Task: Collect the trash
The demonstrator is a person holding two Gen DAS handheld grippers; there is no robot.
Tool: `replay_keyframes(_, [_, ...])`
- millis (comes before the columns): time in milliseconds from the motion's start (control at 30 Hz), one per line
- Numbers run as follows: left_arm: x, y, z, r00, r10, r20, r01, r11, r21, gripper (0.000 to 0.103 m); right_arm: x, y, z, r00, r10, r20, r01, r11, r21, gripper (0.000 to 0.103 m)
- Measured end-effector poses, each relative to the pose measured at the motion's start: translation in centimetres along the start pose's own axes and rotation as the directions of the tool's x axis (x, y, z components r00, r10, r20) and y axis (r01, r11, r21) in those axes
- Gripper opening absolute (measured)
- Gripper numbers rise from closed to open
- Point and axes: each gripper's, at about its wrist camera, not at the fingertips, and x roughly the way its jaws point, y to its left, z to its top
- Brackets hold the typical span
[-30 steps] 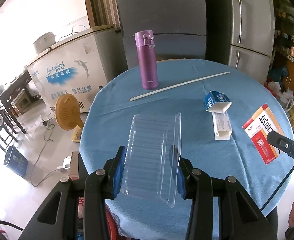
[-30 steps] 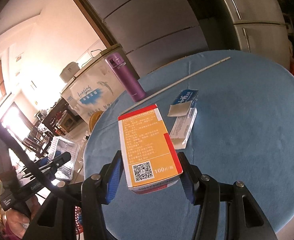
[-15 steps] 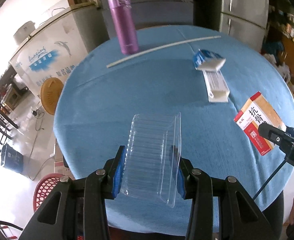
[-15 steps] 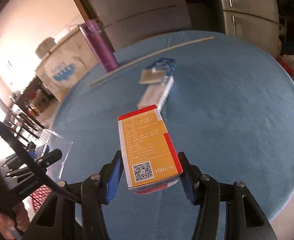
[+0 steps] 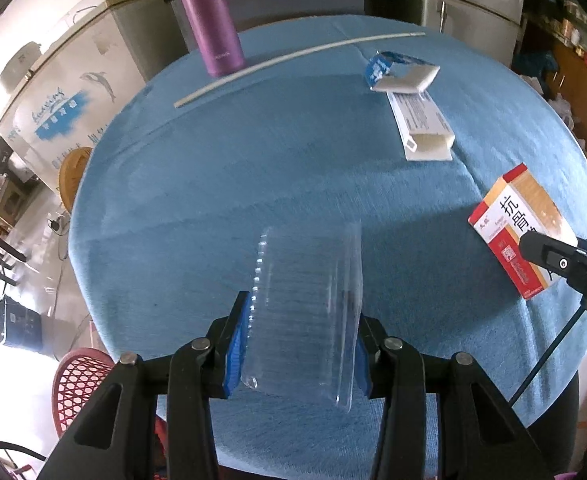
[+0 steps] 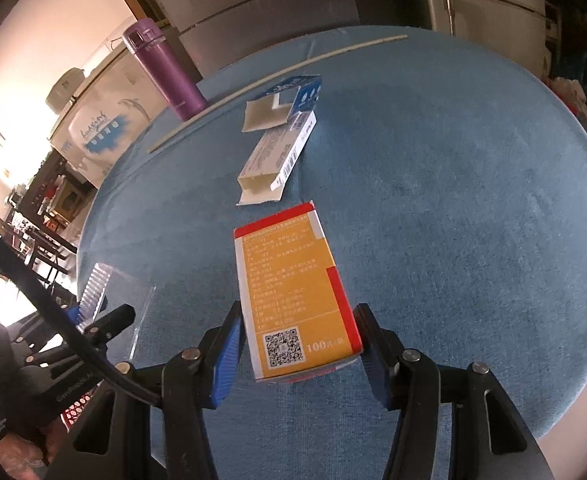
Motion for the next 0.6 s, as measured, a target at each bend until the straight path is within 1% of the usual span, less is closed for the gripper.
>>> replay_keyframes(133, [0.6,0.1,-0.2,0.999,-0.039,-0.019,0.039,0.999,-0.001,0.047,0.2,0.3,0.1,1.000,0.001,-0.015,-0.001,1.000,-0.002,0.058])
replay_keyframes(167, [0.7,0.1,-0.3,0.999,-0.048,-0.021,0.048,0.999,-0.002,0.050,0.2,0.3,0.2,1.000,0.001,-0.016,-0.001,1.000,-0.002,0.058])
replay_keyframes(200, [0.7,0.1,-0.4,0.998,-0.056,-0.022,0.056,0.998,-0.002,0.055,0.2,0.3,0.2,1.000,0.000,-0.018,0.000,1.000,-0.001,0.058])
replay_keyframes(233, [0.7,0.2,-0.5,0.998,-0.067,-0.022,0.066,0.998,-0.004,0.056,0.3,0.4,0.3,1.000,-0.002,-0.020,0.001,1.000,-0.001,0.059])
replay_keyframes(333, [0.9,0.6,-0.7,0.994,-0.109,-0.024,0.108,0.994,-0.021,0.057,0.5,0.4,0.4,1.000,0.003,-0.030,-0.003,1.000,0.000,0.059])
replay_keyframes(433, [1.2,1.3,-1.2,0.987,-0.158,-0.031,0.156,0.986,-0.053,0.057,0.5,0.8,0.3,1.000,-0.008,-0.020,0.007,1.000,-0.020,0.059])
replay_keyframes(500, [1.3,1.7,-1.5,0.985,-0.172,-0.030,0.170,0.983,-0.067,0.057,0.5,1.1,0.2,1.000,-0.010,-0.011,0.009,0.999,-0.037,0.056])
replay_keyframes(600, [1.2,2.0,-1.8,0.982,-0.188,-0.019,0.186,0.980,-0.075,0.057,0.5,1.1,0.1,1.000,-0.007,-0.008,0.007,0.999,-0.039,0.056])
